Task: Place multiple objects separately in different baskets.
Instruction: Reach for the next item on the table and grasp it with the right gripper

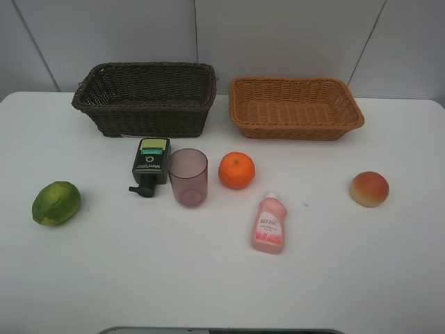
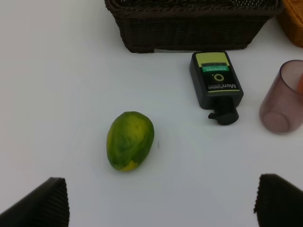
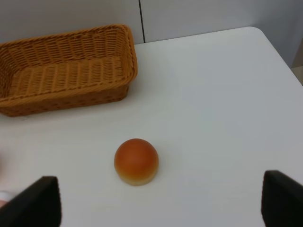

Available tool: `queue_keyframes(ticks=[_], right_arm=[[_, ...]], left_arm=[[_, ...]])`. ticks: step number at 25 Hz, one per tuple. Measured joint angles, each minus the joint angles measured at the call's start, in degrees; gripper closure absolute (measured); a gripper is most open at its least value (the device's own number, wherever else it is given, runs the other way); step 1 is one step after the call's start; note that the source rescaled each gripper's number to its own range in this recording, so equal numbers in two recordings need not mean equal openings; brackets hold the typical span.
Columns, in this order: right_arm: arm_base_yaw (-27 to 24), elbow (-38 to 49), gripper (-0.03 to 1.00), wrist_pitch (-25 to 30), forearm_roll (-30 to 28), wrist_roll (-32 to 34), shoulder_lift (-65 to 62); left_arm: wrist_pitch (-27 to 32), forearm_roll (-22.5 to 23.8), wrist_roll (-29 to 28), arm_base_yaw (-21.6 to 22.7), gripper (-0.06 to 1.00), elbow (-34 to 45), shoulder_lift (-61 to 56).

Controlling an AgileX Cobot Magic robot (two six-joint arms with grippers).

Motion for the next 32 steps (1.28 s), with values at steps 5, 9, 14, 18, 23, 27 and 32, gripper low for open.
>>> queue_keyframes(ticks=[5,9,14,18,23,27,32], right_arm=[[0.0,0.0,0.12,0.0,0.0,0.0,0.0],[0.0,0.0,0.12,0.0,0.0,0.0,0.0],[0.0,0.0,0.12,0.0,0.0,0.0,0.0],[0.2,0.0,0.12,0.0,0.0,0.0,0.0],[2.2,0.0,0.12,0.0,0.0,0.0,0.0],[2.4,0.0,0.12,0.0,0.0,0.0,0.0],[2.5,0.0,0.12,0.0,0.0,0.0,0.0]], left_arm=[[0.0,0.0,0.0,0.0,-0.06,0.0,0.0],[0.0,0.0,0.0,0.0,-0.06,0.0,0.0],[0.0,0.0,0.0,0.0,-0.06,0.0,0.0],[0.0,0.0,0.0,0.0,-0.06,0.0,0.0],[0.0,0.0,0.0,0.0,-0.06,0.0,0.0],[0.0,0.0,0.0,0.0,-0.06,0.0,0.0],[0.0,0.0,0.0,0.0,-0.06,0.0,0.0]])
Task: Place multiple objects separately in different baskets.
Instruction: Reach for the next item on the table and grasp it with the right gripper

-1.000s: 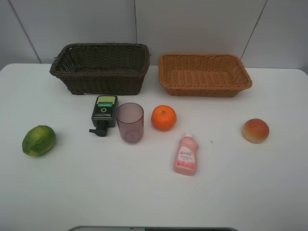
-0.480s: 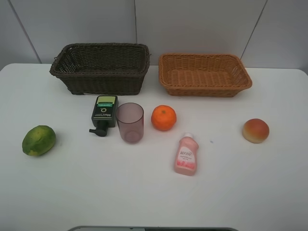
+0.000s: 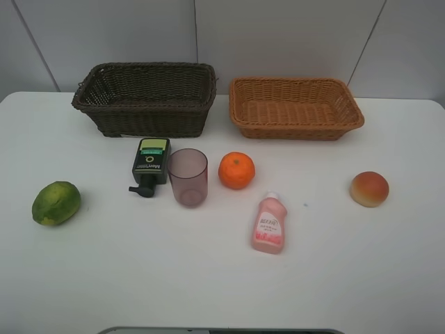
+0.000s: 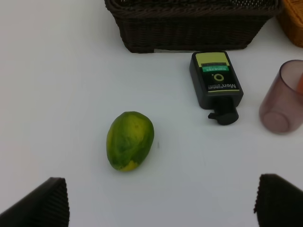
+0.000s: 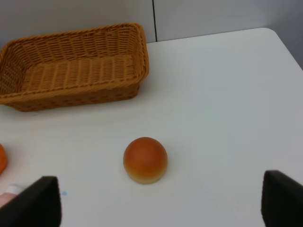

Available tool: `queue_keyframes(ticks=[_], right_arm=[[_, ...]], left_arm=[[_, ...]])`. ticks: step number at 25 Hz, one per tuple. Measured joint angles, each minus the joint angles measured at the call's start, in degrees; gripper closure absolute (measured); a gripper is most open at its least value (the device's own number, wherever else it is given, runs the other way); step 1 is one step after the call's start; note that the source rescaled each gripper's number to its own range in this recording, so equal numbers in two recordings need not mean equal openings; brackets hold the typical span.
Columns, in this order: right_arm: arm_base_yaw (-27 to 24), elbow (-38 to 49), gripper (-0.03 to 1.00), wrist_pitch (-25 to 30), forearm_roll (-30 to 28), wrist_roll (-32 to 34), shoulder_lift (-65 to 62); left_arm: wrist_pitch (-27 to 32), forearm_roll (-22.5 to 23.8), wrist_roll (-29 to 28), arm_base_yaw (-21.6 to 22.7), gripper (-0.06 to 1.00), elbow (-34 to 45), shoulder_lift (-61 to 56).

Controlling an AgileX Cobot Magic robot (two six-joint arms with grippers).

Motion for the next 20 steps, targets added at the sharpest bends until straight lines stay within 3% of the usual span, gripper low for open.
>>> queue_keyframes(ticks=[20], right_arm=[[0.0,0.0,0.12,0.0,0.0,0.0,0.0]], left_arm=[[0.0,0.0,0.0,0.0,-0.06,0.0,0.0]])
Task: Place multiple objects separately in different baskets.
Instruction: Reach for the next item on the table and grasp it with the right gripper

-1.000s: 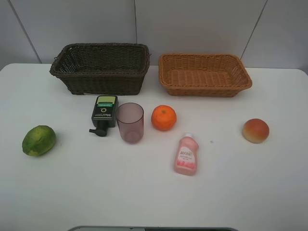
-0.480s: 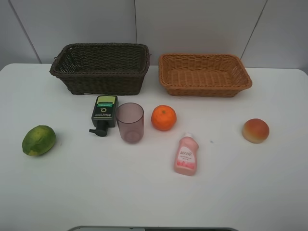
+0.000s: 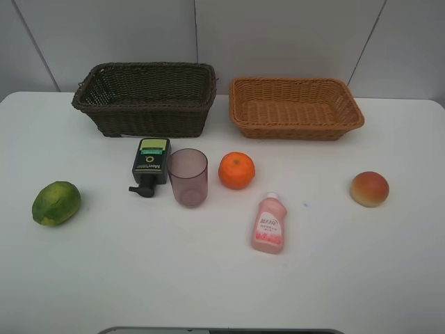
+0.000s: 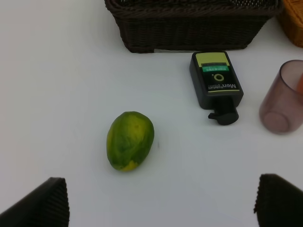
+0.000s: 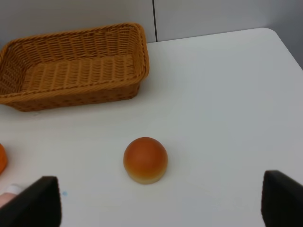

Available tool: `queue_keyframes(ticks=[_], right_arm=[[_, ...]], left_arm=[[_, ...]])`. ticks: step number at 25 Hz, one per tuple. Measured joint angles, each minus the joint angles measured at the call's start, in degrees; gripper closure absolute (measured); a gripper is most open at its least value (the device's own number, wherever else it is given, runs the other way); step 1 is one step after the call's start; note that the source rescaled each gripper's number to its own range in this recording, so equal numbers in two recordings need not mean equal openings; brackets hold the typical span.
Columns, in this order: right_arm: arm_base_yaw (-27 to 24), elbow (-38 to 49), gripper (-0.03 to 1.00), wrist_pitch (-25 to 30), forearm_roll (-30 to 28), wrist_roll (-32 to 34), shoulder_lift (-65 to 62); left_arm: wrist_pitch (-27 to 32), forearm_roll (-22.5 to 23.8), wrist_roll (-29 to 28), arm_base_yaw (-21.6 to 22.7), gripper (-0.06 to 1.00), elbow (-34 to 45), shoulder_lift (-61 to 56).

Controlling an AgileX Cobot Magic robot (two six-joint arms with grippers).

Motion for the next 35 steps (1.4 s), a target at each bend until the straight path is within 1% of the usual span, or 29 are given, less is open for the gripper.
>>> queue_keyframes(ticks=[4,7,10,14,17,23,35], right_arm=[[0.0,0.0,0.12,0.0,0.1,0.0,0.2],[0.0,-0.1,0.12,0.0,1.1,0.0,4.0],[0.0,-1.7,0.12,0.0,3.3,0.0,10.9],[0.0,-5.8,0.12,-0.4,3.9,0.0,22.2],[0.0,-9.0,0.12,-1.9,3.9,0.0,30.4],[0.0,-14.4,0.12,-4.7,2.8,0.0,42.9],[0.0,-15.6,0.12,-9.4,2.8,0.0,60.2]], left_arm=[[0.0,0.0,0.0,0.0,-0.06,0.0,0.0],[0.0,0.0,0.0,0.0,-0.06,0.0,0.0],[0.0,0.0,0.0,0.0,-0.06,0.0,0.0],[0.0,0.0,0.0,0.0,-0.06,0.0,0.0],[0.0,0.0,0.0,0.0,-0.06,0.0,0.0],[0.0,0.0,0.0,0.0,-0.06,0.0,0.0],[0.0,0.0,0.0,0.0,-0.06,0.0,0.0]])
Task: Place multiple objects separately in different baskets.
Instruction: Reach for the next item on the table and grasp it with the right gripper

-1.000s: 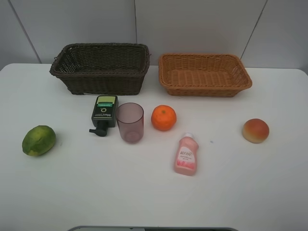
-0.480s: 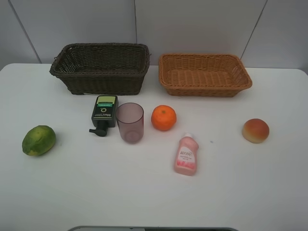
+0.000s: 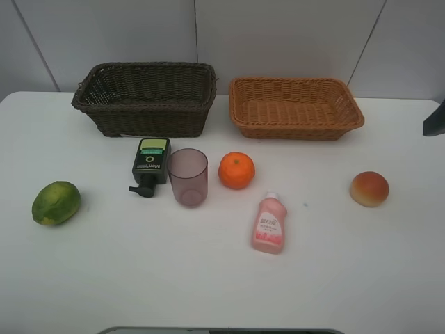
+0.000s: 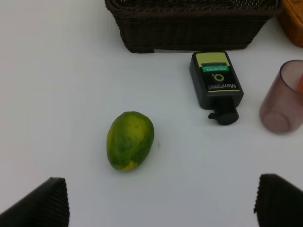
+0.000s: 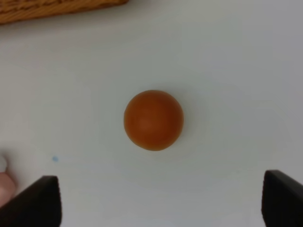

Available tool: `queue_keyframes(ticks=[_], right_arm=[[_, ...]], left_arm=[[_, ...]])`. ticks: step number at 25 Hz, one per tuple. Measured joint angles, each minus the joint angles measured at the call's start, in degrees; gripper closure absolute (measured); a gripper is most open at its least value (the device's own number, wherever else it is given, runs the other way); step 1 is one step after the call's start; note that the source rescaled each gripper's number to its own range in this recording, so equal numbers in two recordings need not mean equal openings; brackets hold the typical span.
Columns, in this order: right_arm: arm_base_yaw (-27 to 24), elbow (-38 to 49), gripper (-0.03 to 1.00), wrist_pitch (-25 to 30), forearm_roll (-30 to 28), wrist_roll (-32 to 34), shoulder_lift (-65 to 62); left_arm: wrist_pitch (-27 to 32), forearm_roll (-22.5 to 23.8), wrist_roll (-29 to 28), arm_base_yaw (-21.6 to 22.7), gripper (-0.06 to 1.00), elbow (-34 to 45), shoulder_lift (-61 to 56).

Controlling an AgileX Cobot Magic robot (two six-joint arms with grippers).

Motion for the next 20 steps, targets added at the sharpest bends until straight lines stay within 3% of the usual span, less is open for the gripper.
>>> queue_keyframes(ticks=[14,20], right_arm=[[6.8,-0.2,0.12,-10.3,0.0,0.0,25.7],[8.4,-4.1,0.12,-11.3,0.0,0.0,31.3]], left_arm=[[0.0,0.0,0.0,0.0,-0.06,0.0,0.0],[0.0,0.0,0.0,0.0,-0.06,0.0,0.0]])
